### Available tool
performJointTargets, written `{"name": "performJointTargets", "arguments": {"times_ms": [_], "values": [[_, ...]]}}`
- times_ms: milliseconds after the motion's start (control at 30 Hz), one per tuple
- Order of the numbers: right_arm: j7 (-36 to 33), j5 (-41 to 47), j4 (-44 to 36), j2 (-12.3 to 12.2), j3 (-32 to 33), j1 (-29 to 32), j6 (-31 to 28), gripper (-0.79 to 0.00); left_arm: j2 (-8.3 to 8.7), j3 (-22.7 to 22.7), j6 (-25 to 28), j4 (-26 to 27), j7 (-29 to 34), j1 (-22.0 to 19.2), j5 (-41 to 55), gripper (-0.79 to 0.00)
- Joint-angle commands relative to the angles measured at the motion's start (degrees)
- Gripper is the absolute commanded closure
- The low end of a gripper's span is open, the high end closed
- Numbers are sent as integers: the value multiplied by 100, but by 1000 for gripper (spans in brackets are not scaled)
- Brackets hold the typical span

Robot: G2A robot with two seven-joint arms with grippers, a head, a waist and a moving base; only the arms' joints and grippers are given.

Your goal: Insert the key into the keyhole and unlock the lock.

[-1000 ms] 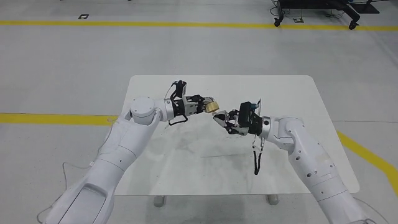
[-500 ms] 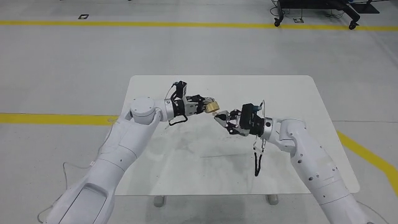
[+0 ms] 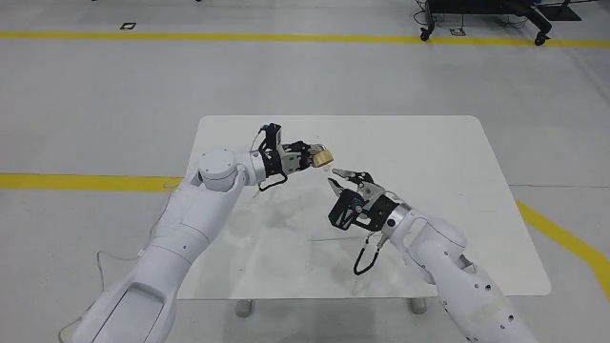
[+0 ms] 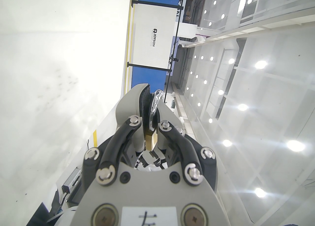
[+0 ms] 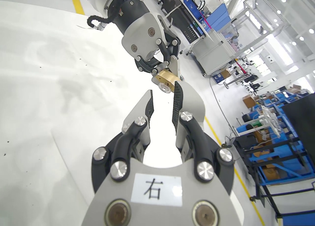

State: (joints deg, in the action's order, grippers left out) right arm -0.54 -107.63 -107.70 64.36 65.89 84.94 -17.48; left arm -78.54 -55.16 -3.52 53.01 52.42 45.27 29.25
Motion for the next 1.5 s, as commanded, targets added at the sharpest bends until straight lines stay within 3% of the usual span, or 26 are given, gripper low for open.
{"name": "performJointTargets", "arguments": {"times_ms": [0, 133, 367, 600, 633, 800, 1000, 1200, 1467], "values": [[-121, -156, -18, 18, -94, -19, 149, -191, 1, -9, -6, 6, -14, 5, -16, 0], [-408, -385, -18, 53, -252, -85, 274, -243, 0, -11, -47, 14, -7, 15, -37, 0], [-680, -444, 79, 110, -394, -217, 373, -243, -5, 2, -84, 20, 9, 21, -94, 0], [-1025, -576, 172, 180, -567, -345, 548, -74, -13, 4, -129, 0, 41, 9, -104, 0], [-1032, -544, 186, 188, -573, -357, 563, 0, -14, 3, -133, -2, 54, 8, -99, 0], [-1067, -402, 243, 222, -574, -387, 617, 0, -21, 15, -148, -13, 78, 0, -125, 0], [-764, 752, 374, 269, -344, -358, 581, 0, -17, -3, 91, 43, 71, 5, -217, 0], [-275, 2215, 643, 259, 141, -321, 67, 0, 17, -96, 609, 264, -31, 106, -391, 0], [-65, 2803, 847, 232, 390, -333, -462, 0, 69, -192, 886, 519, -99, 268, -612, 0]]}}
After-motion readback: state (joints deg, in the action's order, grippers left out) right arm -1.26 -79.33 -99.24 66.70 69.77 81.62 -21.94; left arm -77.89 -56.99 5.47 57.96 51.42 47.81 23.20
